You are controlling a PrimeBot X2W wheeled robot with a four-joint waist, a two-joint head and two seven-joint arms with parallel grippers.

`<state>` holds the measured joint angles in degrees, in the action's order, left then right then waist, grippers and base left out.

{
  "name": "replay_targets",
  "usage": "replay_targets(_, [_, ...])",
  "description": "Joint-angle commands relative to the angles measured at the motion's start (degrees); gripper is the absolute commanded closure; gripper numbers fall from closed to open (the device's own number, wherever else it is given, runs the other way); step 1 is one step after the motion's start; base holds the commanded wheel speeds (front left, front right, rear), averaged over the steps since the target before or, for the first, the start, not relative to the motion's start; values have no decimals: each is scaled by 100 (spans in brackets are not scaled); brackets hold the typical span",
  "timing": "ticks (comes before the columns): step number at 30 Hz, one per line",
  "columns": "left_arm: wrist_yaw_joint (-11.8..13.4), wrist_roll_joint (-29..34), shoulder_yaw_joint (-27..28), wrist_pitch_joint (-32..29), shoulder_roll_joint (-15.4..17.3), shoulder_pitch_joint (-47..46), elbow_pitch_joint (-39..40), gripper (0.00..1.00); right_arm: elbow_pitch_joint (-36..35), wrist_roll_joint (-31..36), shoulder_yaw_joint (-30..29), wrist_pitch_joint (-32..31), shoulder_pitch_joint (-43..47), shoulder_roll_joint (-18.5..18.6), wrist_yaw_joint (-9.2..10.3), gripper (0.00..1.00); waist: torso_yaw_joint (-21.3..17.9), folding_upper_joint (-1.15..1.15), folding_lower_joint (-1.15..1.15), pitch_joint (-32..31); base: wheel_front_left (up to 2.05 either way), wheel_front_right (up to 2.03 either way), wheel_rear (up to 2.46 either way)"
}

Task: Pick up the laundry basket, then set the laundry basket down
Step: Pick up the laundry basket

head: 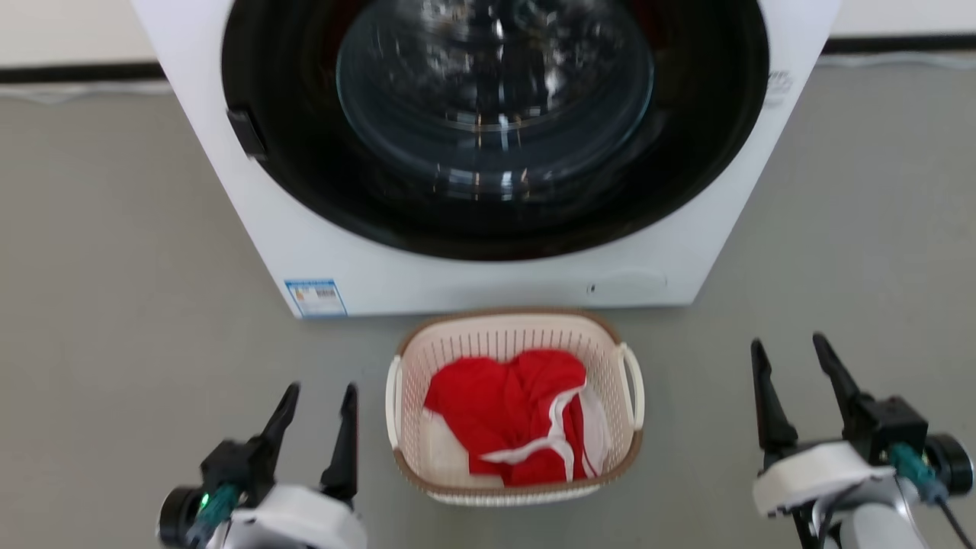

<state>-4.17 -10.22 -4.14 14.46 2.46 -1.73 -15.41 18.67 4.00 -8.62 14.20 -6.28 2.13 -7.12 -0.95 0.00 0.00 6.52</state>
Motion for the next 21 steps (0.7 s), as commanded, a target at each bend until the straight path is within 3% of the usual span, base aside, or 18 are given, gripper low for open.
replay_targets(1, [80, -62, 43, 54, 42, -429, 26, 0, -24, -51, 147, 80, -351, 75, -36, 0, 10, 0, 0, 396, 0, 0, 0])
replay_targets(8, [221, -369, -249, 54, 42, -1130, -532, 0, 553, -25, 17, 80, -979, 75, -36, 0, 32, 0, 0, 1092, 0, 0, 0])
replay_targets(13, [334, -501, -496, 54, 42, -1844, -1123, 0, 1330, 176, -33, 80, -1662, 75, -36, 0, -6, 0, 0, 1756, 0, 0, 0])
replay_targets(21, [424, -931, -1104, -44, 42, -3142, -2592, 0, 2473, 357, -143, 28, -2705, 75, -36, 0, -32, 0, 0, 2751, 0, 0, 0])
